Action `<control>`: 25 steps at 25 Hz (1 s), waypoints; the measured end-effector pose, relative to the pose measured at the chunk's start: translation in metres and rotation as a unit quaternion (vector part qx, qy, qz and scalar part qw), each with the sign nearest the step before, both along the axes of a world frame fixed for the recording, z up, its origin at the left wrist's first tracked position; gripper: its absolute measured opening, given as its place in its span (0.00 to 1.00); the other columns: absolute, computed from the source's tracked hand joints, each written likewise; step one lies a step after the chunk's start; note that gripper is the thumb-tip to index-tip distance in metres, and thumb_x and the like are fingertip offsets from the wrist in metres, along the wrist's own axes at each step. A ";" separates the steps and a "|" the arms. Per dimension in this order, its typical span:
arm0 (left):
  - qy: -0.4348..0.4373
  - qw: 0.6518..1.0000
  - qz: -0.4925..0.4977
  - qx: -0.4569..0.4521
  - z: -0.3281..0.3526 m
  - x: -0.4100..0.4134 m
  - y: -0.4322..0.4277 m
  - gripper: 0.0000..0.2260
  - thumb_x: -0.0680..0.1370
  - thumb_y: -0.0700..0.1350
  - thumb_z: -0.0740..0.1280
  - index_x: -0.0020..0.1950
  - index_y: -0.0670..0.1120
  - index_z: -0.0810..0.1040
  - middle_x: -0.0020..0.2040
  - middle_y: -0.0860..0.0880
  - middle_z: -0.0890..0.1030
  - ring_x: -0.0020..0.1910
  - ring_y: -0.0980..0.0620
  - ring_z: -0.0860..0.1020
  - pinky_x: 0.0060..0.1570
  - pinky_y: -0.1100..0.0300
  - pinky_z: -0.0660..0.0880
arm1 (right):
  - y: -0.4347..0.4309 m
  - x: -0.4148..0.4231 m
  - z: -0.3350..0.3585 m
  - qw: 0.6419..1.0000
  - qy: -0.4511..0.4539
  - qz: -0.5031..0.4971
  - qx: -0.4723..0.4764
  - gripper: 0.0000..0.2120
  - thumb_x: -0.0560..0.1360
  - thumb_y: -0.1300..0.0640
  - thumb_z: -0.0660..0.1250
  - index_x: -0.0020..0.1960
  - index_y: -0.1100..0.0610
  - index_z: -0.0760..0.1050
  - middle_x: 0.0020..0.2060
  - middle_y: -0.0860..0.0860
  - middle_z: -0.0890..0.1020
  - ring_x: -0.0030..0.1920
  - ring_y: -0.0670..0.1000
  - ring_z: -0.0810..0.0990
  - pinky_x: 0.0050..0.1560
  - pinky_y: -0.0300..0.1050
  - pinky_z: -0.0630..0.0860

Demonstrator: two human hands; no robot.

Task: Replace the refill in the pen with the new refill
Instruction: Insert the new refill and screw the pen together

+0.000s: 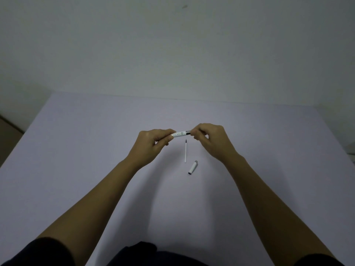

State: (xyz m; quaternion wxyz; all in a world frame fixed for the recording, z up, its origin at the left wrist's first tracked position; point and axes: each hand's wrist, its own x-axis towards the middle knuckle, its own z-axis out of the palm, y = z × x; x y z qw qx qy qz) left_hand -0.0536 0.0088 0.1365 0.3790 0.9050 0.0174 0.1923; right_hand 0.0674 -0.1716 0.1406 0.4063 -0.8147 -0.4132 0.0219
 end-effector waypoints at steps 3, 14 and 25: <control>0.004 1.000 0.003 0.000 0.002 0.000 0.000 0.09 0.78 0.42 0.65 0.55 0.47 0.81 0.36 0.56 0.79 0.36 0.68 0.77 0.37 0.79 0.66 | 0.000 0.000 0.001 1.000 -0.023 0.014 0.008 0.05 0.74 0.59 0.68 0.50 0.57 0.78 0.41 0.46 0.80 0.42 0.36 0.76 0.46 0.27 0.71; 0.004 1.000 0.001 0.008 0.002 0.001 -0.003 0.09 0.78 0.41 0.65 0.55 0.47 0.81 0.36 0.55 0.79 0.35 0.60 0.77 0.37 0.78 0.66 | -0.001 0.001 0.002 1.000 -0.024 -0.006 -0.013 0.08 0.76 0.57 0.63 0.45 0.59 0.78 0.36 0.54 0.82 0.36 0.50 0.78 0.39 0.42 0.74; 0.008 1.000 0.023 -0.003 -0.006 0.001 -0.005 0.09 0.77 0.40 0.66 0.56 0.44 0.81 0.38 0.49 0.84 0.33 0.64 0.76 0.36 0.80 0.66 | 0.003 0.005 -0.004 1.000 -0.009 0.015 -0.008 0.05 0.75 0.59 0.65 0.47 0.57 0.80 0.39 0.51 0.82 0.38 0.41 0.76 0.43 0.28 0.71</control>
